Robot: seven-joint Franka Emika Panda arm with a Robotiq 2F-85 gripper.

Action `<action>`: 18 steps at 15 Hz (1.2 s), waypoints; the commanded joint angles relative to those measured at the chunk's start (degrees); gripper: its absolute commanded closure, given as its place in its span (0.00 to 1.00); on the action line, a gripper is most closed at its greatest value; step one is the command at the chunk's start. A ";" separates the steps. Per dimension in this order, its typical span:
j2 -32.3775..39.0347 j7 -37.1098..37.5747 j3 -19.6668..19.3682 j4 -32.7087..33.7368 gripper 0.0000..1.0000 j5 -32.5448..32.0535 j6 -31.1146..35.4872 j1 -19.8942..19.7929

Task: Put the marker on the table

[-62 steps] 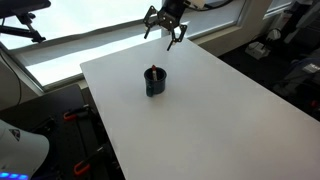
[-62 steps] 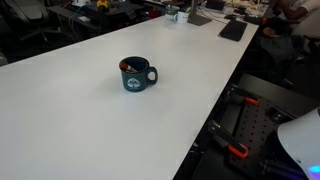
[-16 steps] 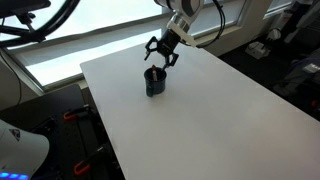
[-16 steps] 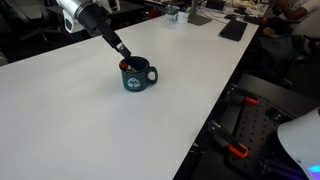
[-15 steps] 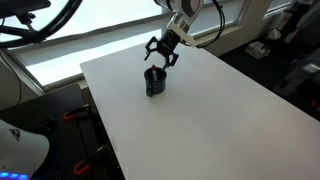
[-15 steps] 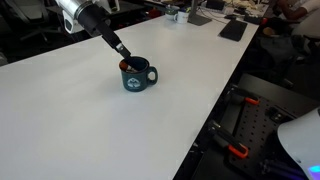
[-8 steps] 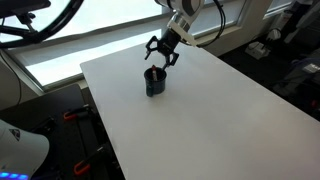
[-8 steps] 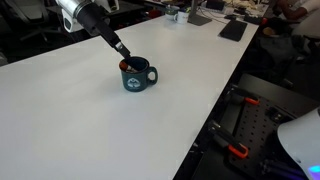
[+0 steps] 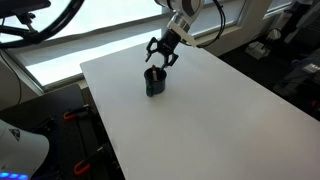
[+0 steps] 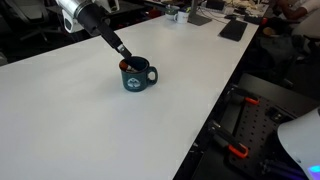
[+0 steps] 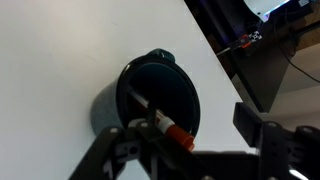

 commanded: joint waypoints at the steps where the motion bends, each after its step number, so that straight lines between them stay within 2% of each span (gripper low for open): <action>1: 0.43 0.17 0.21 0.44 0.51 0.00 -0.29 -0.14; 2: 0.62 0.26 0.22 0.56 0.58 0.19 -0.42 -0.24; 3: 0.58 0.10 0.21 0.31 0.40 -0.10 -0.20 -0.13; 5: 0.84 0.11 0.20 0.31 0.56 -0.09 -0.20 -0.18; 8: 0.89 0.11 0.20 0.31 0.57 -0.09 -0.20 -0.21; 9: 0.97 0.17 0.17 0.38 0.32 -0.12 -0.28 -0.18; 10: 0.92 0.11 0.20 0.31 0.56 -0.09 -0.20 -0.21; 12: 1.10 0.11 0.20 0.31 0.42 -0.09 -0.20 -0.21; 13: 1.18 0.11 0.21 0.31 0.08 -0.09 -0.20 -0.21; 15: 1.10 0.45 0.14 0.23 0.07 -0.05 -0.06 -0.22; 16: 1.15 0.31 0.18 0.26 0.01 -0.07 -0.05 -0.23; 18: 1.32 0.21 0.16 0.49 0.00 -0.15 -0.08 -0.21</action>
